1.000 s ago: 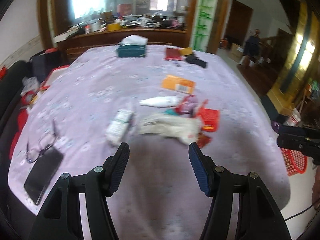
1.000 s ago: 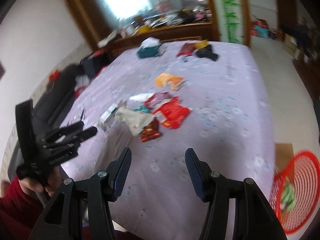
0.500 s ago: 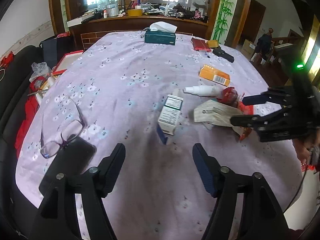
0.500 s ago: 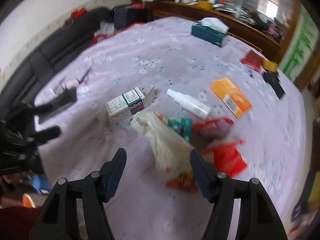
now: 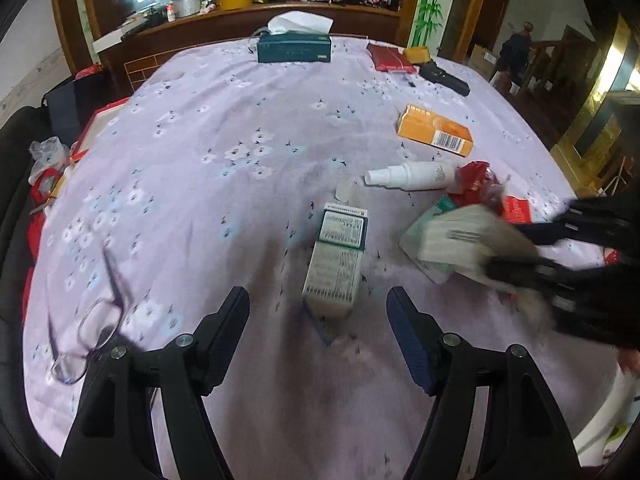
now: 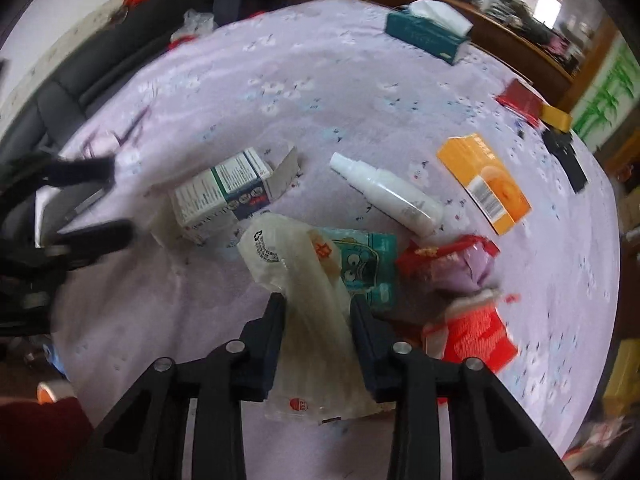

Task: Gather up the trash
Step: 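Grasp the white medicine box with the left gripper while the right gripper holds the clear bag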

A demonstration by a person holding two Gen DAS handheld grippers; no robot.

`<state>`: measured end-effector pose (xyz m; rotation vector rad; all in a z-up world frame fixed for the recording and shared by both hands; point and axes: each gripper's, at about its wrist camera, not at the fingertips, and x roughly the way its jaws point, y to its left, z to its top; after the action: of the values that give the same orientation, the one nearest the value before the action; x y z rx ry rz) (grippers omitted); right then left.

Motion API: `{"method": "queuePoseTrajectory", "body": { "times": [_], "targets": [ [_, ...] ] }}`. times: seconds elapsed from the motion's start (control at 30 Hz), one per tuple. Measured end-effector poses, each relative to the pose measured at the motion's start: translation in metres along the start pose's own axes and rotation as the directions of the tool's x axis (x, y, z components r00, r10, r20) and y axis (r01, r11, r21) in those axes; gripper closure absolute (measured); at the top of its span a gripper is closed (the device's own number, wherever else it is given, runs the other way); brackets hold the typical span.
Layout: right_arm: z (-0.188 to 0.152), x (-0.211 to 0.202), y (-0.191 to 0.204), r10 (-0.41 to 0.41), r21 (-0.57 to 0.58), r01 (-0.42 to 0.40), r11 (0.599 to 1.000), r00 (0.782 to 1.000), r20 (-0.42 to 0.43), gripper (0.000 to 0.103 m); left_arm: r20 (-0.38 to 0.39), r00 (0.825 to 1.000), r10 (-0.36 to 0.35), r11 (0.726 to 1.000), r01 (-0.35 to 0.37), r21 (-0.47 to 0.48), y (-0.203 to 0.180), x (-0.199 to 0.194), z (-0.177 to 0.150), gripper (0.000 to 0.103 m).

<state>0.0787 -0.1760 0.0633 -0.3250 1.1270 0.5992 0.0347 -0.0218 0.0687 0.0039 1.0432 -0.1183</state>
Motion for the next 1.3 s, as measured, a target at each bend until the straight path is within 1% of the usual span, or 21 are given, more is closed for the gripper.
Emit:
{"method": "queuePoseTrajectory", "body": {
  "times": [0.1, 0.23, 0.27, 0.33, 0.37, 0.4, 0.43, 0.47, 0.53, 0.57, 0.63, 0.7, 0.8, 0.9, 1.1, 1.17, 1.23, 1.3],
  "targets": [
    [-0.011, -0.028, -0.004, 0.015, 0.089, -0.021, 0.996, 0.998, 0.061, 0.069, -0.031, 0.999, 0.02, 1.0, -0.02, 0.0, -0.002, 0.022, 0.007, 0.033],
    [-0.032, -0.062, -0.01, 0.034, 0.208, -0.062, 0.976, 0.99, 0.138, 0.068, -0.06, 0.998, 0.033, 0.999, -0.033, 0.006, -0.006, 0.047, 0.012, 0.034],
    [-0.038, -0.068, -0.011, 0.039, 0.231, -0.074, 0.97, 0.988, 0.151, 0.068, -0.062, 0.997, 0.034, 0.999, -0.034, 0.008, -0.007, 0.051, 0.013, 0.038],
    [-0.051, -0.079, -0.014, 0.055, 0.285, -0.104, 0.953, 0.983, 0.174, 0.068, -0.077, 0.996, 0.036, 0.999, -0.035, 0.009, -0.009, 0.061, 0.015, 0.049],
    [-0.058, -0.085, -0.015, 0.059, 0.309, -0.115, 0.944, 0.981, 0.184, 0.068, -0.087, 0.995, 0.039, 0.999, -0.038, 0.006, -0.01, 0.065, 0.016, 0.06],
    [-0.061, -0.088, -0.015, 0.059, 0.321, -0.118, 0.94, 0.98, 0.188, 0.068, -0.096, 0.995, 0.036, 0.999, -0.037, -0.002, -0.01, 0.069, 0.016, 0.066],
    [-0.067, -0.091, -0.016, 0.056, 0.339, -0.12, 0.933, 0.98, 0.192, 0.068, -0.095, 0.995, 0.037, 0.999, -0.038, -0.011, -0.01, 0.07, 0.016, 0.066],
    [-0.071, -0.093, -0.016, 0.053, 0.354, -0.12, 0.927, 0.98, 0.193, 0.068, -0.09, 0.995, 0.043, 0.999, -0.044, -0.011, -0.01, 0.069, 0.016, 0.069],
    [-0.08, -0.099, -0.019, 0.049, 0.387, -0.126, 0.913, 0.978, 0.203, 0.068, -0.068, 0.996, 0.055, 0.998, -0.056, -0.008, -0.013, 0.063, 0.015, 0.069],
    [-0.084, -0.102, -0.019, 0.044, 0.397, -0.125, 0.909, 0.977, 0.209, 0.068, -0.044, 0.997, 0.06, 0.998, -0.061, -0.014, -0.014, 0.055, 0.013, 0.07],
    [-0.092, -0.107, -0.02, 0.012, 0.42, -0.105, 0.902, 0.976, 0.218, 0.068, -0.018, 0.998, 0.052, 0.998, -0.053, -0.026, -0.017, 0.041, 0.01, 0.07],
    [-0.1, -0.109, -0.024, -0.011, 0.451, -0.093, 0.888, 0.975, 0.224, 0.069, 0.006, 1.0, 0.026, 0.999, -0.026, -0.046, -0.023, 0.025, 0.003, 0.07],
    [-0.114, -0.11, -0.028, -0.07, 0.505, -0.049, 0.862, 0.974, 0.214, 0.069, 0.06, 0.998, 0.036, 0.999, -0.035, -0.022, -0.041, -0.001, -0.007, 0.07],
    [-0.125, -0.111, -0.03, -0.068, 0.543, -0.073, 0.837, 0.97, 0.235, 0.069, 0.104, 0.994, 0.024, 1.0, -0.022, -0.021, -0.059, -0.028, -0.02, 0.07],
    [-0.135, -0.12, -0.029, -0.072, 0.543, -0.082, 0.835, 0.964, 0.256, 0.068, 0.138, 0.99, -0.001, 1.0, 0.002, -0.004, -0.099, -0.06, -0.043, 0.07],
    [-0.139, -0.124, -0.029, -0.069, 0.543, -0.091, 0.835, 0.961, 0.267, 0.068, 0.142, 0.99, -0.011, 1.0, 0.01, 0.011, -0.111, -0.066, -0.048, 0.07],
    [-0.144, -0.129, -0.03, -0.071, 0.544, -0.095, 0.833, 0.959, 0.276, 0.068, 0.15, 0.989, -0.005, 1.0, 0.002, 0.022, -0.121, -0.071, -0.05, 0.07],
    [-0.15, -0.135, -0.032, -0.074, 0.544, -0.097, 0.833, 0.956, 0.284, 0.068, 0.151, 0.988, -0.018, 0.999, 0.013, 0.036, -0.131, -0.076, -0.051, 0.07]
  ]
}}
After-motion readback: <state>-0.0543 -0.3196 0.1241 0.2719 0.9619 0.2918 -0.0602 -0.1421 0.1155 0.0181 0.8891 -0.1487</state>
